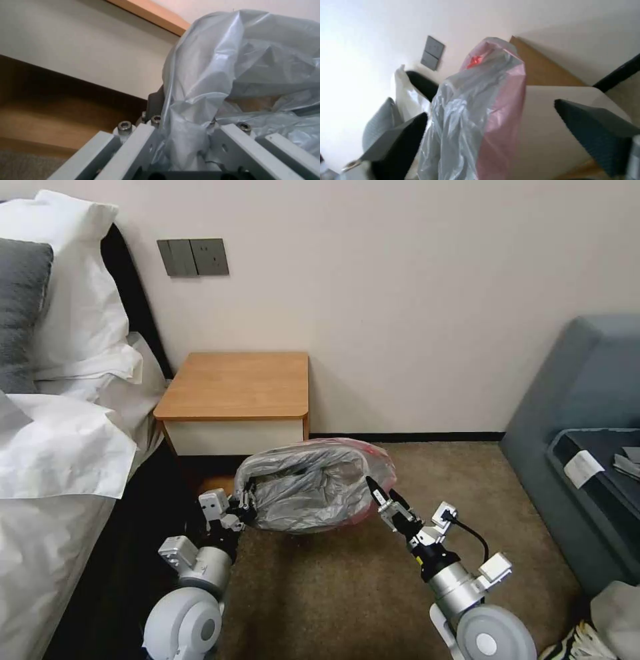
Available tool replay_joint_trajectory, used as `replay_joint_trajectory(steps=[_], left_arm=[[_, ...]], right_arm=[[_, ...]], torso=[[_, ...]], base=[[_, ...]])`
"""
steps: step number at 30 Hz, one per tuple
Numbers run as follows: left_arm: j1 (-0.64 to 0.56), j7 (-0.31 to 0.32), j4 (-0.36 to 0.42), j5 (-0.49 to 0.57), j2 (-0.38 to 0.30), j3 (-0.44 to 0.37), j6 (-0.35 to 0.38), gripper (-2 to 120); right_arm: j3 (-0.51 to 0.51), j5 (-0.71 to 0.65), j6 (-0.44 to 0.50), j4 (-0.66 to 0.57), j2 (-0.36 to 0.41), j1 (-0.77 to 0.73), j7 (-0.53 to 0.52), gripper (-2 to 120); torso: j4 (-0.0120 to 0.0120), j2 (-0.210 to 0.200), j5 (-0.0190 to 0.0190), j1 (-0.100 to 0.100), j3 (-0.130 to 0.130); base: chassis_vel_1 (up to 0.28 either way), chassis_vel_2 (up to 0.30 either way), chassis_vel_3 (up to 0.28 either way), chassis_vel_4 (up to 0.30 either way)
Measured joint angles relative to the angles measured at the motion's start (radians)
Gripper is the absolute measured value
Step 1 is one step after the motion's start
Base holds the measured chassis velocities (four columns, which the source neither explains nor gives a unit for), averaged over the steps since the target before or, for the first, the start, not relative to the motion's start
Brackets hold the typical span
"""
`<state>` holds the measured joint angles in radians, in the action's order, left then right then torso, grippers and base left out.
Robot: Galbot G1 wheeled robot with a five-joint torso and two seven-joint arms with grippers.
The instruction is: Pick up the garbage bag from the table and place it over the trash can.
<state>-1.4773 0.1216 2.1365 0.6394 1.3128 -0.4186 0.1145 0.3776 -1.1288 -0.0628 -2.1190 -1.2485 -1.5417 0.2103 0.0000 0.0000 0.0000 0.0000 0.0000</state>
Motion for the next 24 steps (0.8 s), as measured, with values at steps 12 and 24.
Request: replay_joint_trajectory(steps=[12, 24], left_arm=[[0.000, 0.005, 0.003, 0.018, 0.001, 0.000, 0.003, 3], [0.009, 0.016, 0.000, 0.030, 0.004, 0.002, 0.010, 3]], right_arm=[[-0.006, -0.067, 0.051, 0.048, -0.022, 0.005, 0.080, 52], [-0.016, -0.067, 0.064, 0.045, -0.044, 0.001, 0.100, 11]], torso=[[0.0001, 0.000, -0.0001, 0.000, 0.000], [0.0001, 0.000, 0.0000, 0.000, 0.000]], base=[[0.000, 0.000, 0.000, 0.000], [0.000, 0.000, 0.000, 0.000]])
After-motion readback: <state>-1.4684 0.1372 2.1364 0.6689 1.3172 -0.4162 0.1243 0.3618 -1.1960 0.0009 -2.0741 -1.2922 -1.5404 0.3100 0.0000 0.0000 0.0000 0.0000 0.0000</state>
